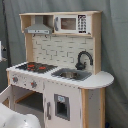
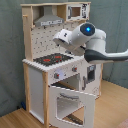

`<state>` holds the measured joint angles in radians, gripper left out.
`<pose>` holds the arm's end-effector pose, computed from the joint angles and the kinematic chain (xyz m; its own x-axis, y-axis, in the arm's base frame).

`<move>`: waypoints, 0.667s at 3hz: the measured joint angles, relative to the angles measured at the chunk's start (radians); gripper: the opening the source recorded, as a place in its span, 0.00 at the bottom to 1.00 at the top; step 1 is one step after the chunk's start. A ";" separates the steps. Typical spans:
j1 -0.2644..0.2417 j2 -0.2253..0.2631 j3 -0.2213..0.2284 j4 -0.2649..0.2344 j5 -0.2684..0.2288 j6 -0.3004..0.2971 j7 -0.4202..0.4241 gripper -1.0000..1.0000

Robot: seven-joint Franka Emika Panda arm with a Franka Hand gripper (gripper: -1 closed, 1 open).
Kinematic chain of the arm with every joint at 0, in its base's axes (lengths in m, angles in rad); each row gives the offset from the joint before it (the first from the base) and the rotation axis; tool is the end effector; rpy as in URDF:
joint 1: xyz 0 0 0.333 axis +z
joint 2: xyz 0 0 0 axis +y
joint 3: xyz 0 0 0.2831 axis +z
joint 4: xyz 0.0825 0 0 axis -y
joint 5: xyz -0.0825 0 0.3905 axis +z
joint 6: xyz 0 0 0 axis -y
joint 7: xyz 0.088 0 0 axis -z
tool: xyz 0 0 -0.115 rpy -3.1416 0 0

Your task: Play with the kitchen

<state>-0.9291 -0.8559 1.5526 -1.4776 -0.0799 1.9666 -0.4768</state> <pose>0.3288 0.5542 0.5695 0.2819 0.9536 -0.1063 0.5222 -0.0596 0.8507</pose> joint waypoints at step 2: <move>0.000 -0.176 -0.001 0.005 -0.005 0.123 0.004 1.00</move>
<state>-0.9290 -1.0315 1.5513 -1.4726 -0.0849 2.0892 -0.4731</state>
